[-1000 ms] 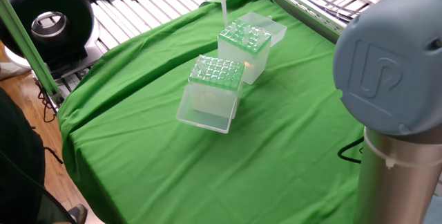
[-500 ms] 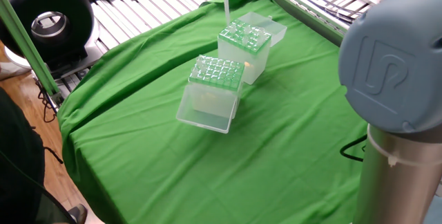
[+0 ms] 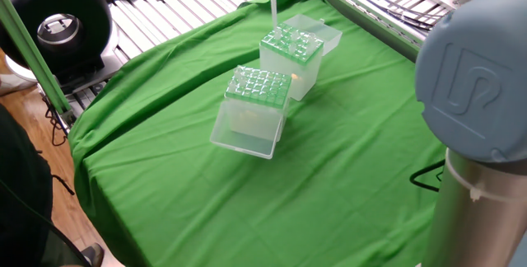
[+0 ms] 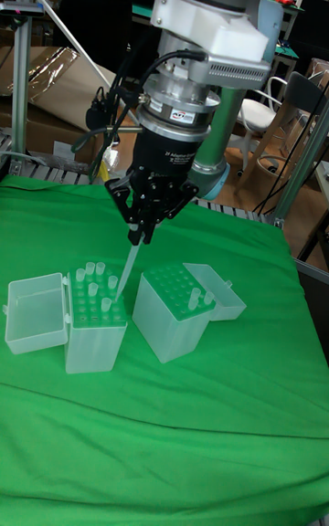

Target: Insert a large pipette tip into the holder for large pipette tips

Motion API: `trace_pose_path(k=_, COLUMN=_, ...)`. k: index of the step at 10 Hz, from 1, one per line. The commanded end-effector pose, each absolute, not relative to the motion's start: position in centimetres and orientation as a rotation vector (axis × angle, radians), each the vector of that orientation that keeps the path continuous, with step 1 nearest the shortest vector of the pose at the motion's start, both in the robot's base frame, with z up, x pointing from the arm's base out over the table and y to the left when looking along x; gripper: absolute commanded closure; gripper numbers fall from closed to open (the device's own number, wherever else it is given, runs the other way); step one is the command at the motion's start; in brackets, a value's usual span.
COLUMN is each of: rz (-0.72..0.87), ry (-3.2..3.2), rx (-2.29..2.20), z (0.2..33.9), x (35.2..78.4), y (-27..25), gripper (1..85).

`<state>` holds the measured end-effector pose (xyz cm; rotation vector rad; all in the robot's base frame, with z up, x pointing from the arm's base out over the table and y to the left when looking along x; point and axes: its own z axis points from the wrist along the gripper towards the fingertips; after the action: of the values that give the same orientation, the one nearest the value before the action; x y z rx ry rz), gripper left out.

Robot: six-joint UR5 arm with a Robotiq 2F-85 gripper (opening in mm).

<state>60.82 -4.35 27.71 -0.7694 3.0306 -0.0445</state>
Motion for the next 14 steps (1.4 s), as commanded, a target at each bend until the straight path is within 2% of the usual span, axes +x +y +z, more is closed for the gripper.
trace_pose_path(k=1, rz=-0.015, ry=3.021, rx=-0.768, z=27.4, x=60.1, y=-4.2, gripper=85.0)
trace_pose_path(k=11, rz=-0.029, ry=2.983, rx=-0.774, z=25.2, x=60.2, y=-4.3, gripper=85.0)
trace_pose_path(k=12, rz=-0.023, ry=2.971, rx=-0.797, z=24.9, x=60.3, y=-4.3, gripper=81.0)
trace_pose_path(k=14, rz=0.007, ry=2.935, rx=-0.879, z=24.5, x=60.3, y=-3.9, gripper=58.0)
